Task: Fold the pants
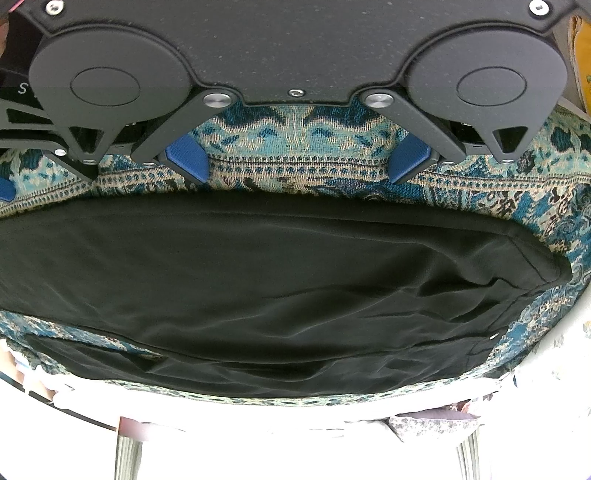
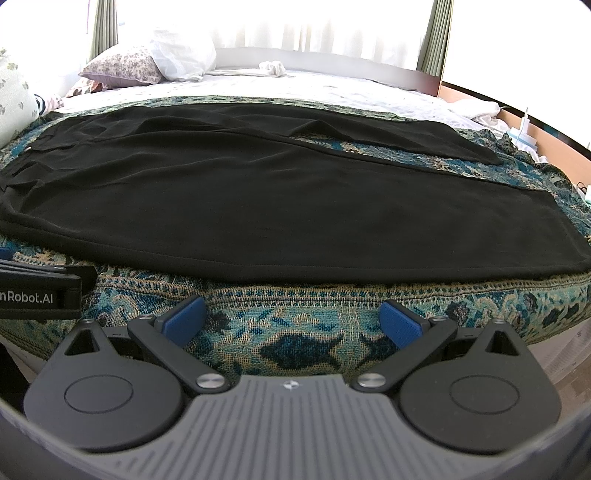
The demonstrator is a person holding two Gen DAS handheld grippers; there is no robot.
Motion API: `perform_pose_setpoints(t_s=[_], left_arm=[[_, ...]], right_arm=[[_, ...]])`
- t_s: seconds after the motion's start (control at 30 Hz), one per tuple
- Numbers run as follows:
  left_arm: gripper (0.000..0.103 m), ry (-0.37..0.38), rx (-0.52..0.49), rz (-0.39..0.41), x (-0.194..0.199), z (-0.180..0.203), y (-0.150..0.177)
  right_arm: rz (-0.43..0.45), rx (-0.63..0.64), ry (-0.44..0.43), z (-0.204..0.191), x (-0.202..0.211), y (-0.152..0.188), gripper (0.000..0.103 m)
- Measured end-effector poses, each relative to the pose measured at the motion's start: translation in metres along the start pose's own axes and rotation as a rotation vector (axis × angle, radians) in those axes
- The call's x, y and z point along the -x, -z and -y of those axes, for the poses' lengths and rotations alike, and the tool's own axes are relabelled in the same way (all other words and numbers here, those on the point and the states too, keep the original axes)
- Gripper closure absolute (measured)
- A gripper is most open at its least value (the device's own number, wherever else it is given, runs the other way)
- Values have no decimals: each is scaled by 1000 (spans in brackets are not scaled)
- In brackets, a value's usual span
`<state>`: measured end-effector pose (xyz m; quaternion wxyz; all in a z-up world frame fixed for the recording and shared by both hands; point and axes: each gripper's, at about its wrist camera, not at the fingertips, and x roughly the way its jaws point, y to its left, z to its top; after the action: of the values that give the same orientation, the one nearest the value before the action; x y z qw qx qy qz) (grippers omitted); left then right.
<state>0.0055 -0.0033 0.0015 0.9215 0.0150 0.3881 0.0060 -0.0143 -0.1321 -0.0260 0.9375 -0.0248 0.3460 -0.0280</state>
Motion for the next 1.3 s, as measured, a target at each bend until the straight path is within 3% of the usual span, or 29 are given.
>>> perform_pose_setpoints(t_s=[0.43,0.53,0.63,0.77,0.93,1.1,1.3], left_arm=[[0,-5,-10,15,5,-2,3],[0,25,-11,-26,9,-7,-8],[0,79,3,-29,19,-17,-23],[0,115,-21,24,36,-31,-53],[0,90,-15,92,44,-52,-106],[0,71,82,98,29,-79,-171],[0,41,259,40,-23,-112,-247]], right_arm=[[25,-3,-8,4,4,2,0],[-20,-12,-22,7,6,-8,0],[-64,-67,-92,21,9,-24,0],[-24,-130,-116,44,18,-46,0],[84,-139,-28,74,22,-92,0],[94,-261,-27,115,2,-147,1],[47,-422,-29,148,-49,-205,5]])
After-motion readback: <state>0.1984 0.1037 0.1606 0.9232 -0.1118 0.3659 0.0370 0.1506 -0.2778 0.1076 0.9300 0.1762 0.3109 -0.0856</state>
